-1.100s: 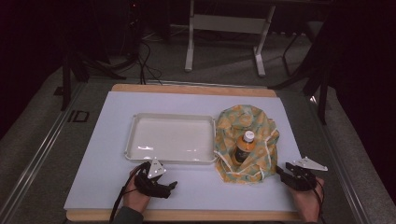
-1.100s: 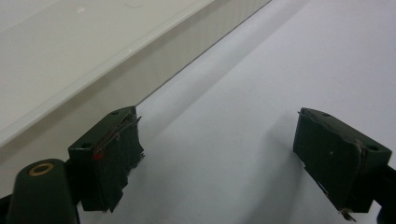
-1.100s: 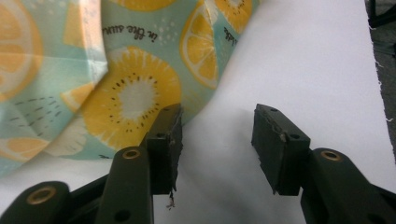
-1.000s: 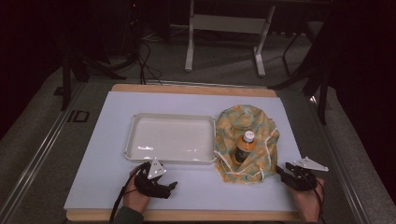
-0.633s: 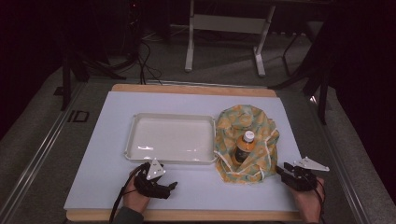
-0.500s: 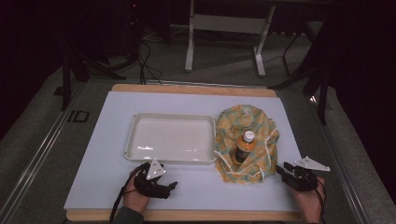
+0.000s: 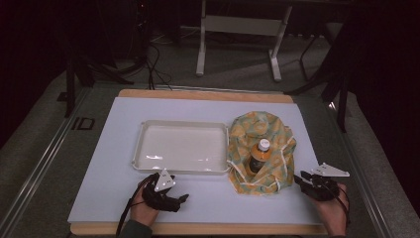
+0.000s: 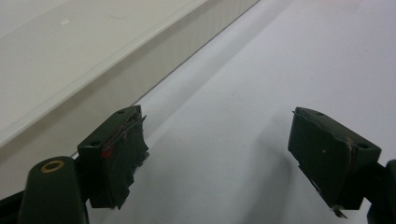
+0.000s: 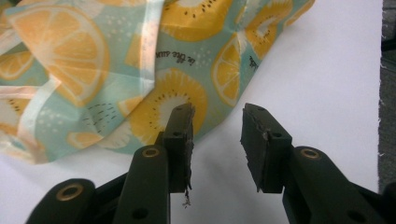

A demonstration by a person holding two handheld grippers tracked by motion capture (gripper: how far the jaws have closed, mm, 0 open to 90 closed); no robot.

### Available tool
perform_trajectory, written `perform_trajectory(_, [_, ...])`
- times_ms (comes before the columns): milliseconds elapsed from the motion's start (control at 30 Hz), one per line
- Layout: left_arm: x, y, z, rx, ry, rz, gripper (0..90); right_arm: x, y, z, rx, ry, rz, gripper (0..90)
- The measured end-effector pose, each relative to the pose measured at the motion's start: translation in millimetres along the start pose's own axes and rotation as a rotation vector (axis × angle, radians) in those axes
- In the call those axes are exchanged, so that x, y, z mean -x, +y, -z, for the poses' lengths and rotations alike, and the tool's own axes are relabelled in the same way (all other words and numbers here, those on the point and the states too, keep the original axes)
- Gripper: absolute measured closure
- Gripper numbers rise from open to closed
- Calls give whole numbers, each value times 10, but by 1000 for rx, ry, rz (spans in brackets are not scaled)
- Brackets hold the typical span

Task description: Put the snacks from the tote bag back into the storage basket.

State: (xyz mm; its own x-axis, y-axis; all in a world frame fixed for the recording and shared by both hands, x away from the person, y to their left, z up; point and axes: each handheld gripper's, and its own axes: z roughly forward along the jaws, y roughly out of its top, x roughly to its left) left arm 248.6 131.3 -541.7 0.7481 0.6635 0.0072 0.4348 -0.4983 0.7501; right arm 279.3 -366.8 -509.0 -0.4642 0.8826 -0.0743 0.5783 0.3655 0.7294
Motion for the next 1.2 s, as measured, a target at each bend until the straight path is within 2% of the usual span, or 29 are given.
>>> perform_trajectory(233, [4,-3,5,7,-5,-5,194,-20,153,84,-32,11,81,632])
perform_trajectory(567, [3,-4,9,8,-11,-9,197,-59,324,90,-64,34,147,628])
perform_trajectory(933, [1,-5,10,12,-14,-8,197,-119,459,87,-95,62,198,628])
perform_trajectory(967, [4,-6,11,16,-14,-8,197,-129,492,83,-103,68,218,628])
perform_trajectory(1200, [0,-9,17,22,-17,-7,197,-144,594,95,-130,74,264,628])
